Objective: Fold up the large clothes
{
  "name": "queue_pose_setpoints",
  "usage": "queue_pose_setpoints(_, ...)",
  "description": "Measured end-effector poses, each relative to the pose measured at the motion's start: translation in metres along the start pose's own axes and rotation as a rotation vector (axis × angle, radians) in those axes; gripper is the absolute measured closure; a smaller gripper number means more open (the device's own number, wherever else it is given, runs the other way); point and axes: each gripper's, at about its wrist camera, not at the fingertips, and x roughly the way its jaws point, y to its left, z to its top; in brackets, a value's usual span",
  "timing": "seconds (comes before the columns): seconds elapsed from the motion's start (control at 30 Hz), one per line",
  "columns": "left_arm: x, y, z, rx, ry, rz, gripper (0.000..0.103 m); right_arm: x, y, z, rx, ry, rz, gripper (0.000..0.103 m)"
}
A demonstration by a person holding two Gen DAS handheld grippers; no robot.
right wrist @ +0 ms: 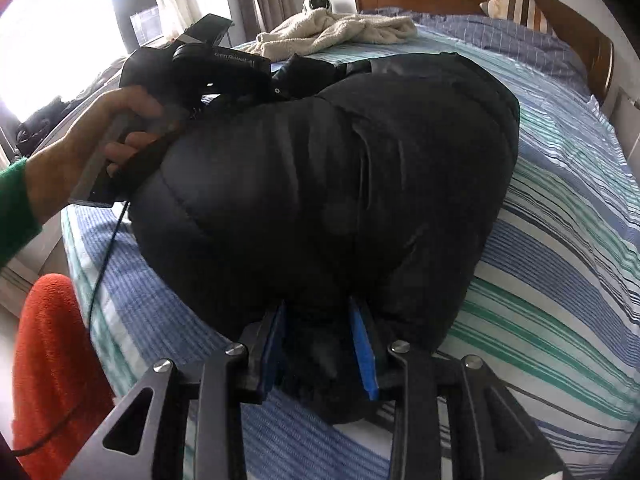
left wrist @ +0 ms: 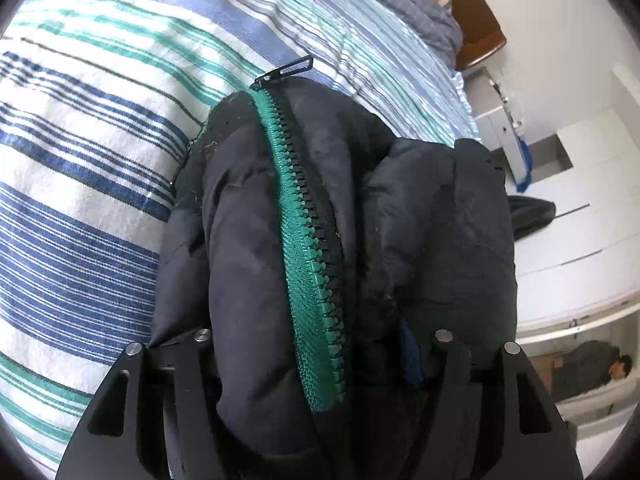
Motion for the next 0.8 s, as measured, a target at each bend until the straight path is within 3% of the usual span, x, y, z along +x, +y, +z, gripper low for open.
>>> queue_pose_setpoints(0.13, -0.001, -0.002, 0.001, -0.006, 0.0, 0.009, 0.038, -0.004, -0.001, 0.002, 0.001, -0.011, -0.006, 0.071)
queue_pose_setpoints(0.23, -0.011, -0.004, -0.002, -0.015, -0.006, 0.022, 0.032, -0.021, 0.012, 0.0, -0.04, -0.023, -0.044, 0.07)
queue_pose_setpoints(0.27, -0.019, -0.007, -0.004, -0.017, -0.017, 0.04, 0.029, -0.03, 0.014, -0.001, -0.037, -0.028, -0.051, 0.068)
queue_pose_setpoints(0.3, -0.029, -0.01, -0.007, -0.011, -0.032, 0.056, 0.024, -0.041, 0.013, -0.004, -0.022, -0.037, -0.049, 0.058)
queue_pose_setpoints(0.37, -0.055, -0.022, -0.016, 0.034, -0.089, 0.111, 0.01, -0.064, 0.008, -0.015, 0.026, -0.082, -0.043, 0.044)
queue_pose_setpoints(0.47, -0.1, -0.044, -0.039, 0.15, -0.226, 0.228, 0.002, -0.087, -0.002, -0.037, 0.07, -0.128, -0.081, 0.043)
queue_pose_setpoints(0.6, -0.135, -0.065, -0.064, 0.222, -0.322, 0.354, 0.0, -0.099, -0.018, -0.058, 0.142, -0.148, -0.14, 0.043)
queue_pose_setpoints(0.8, -0.159, -0.089, -0.078, 0.26, -0.456, 0.415, 0.0, -0.103, -0.031, -0.056, 0.2, -0.175, -0.186, 0.043)
